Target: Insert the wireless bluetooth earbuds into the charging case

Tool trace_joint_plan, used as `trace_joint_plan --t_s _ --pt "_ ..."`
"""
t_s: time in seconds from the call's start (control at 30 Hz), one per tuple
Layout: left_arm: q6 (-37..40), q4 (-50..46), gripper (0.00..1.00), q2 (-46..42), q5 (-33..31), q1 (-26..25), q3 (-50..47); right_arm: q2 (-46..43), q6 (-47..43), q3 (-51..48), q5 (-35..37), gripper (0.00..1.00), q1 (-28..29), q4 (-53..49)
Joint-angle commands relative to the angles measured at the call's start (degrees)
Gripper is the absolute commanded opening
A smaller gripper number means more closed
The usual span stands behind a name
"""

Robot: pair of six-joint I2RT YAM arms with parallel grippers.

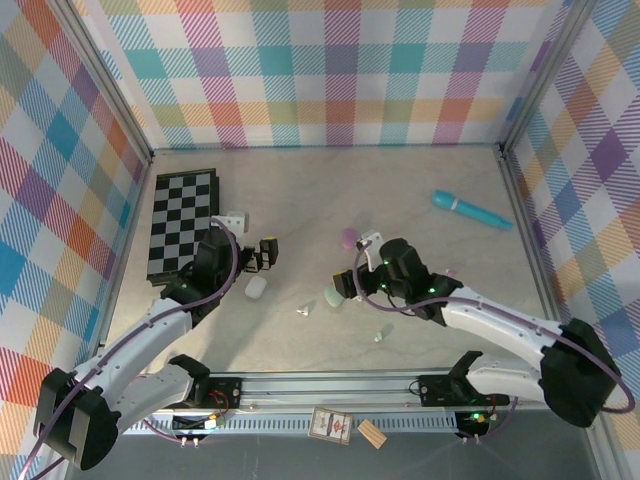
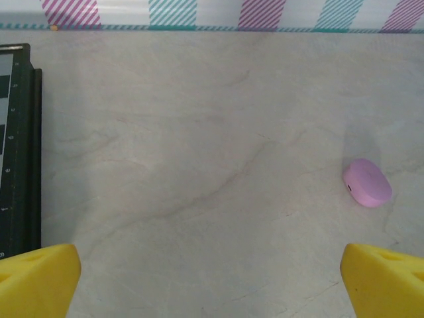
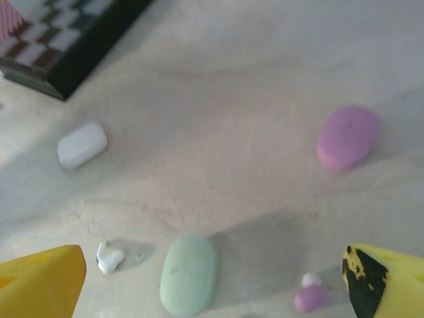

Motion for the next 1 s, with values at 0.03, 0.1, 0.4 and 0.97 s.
trace_joint_plan --t_s 0.03,0.1,0.4,0.97 --pt "-1.70 1.06 1.00 -2.61 -0.55 -0.18 -1.03 7.38 11.71 7.39 4.89 0.99 2.02 -12.08" --pt "-1.61 2.00 1.00 -3.40 -1.26 -0.18 -2.02 11.78 14.44 11.34 5.48 0.99 2.05 -16.18" --pt "-0.03 1.24 1.00 -3.92 -1.84 -0.18 -2.26 27.30 17.22 26.37 8.72 0.90 -1.69 -27.56" --pt "0.06 0.52 1.00 -4.69 -1.73 -0.18 -3.10 43.75 6.38 41.58 7.58 0.66 -7.95 -27.12"
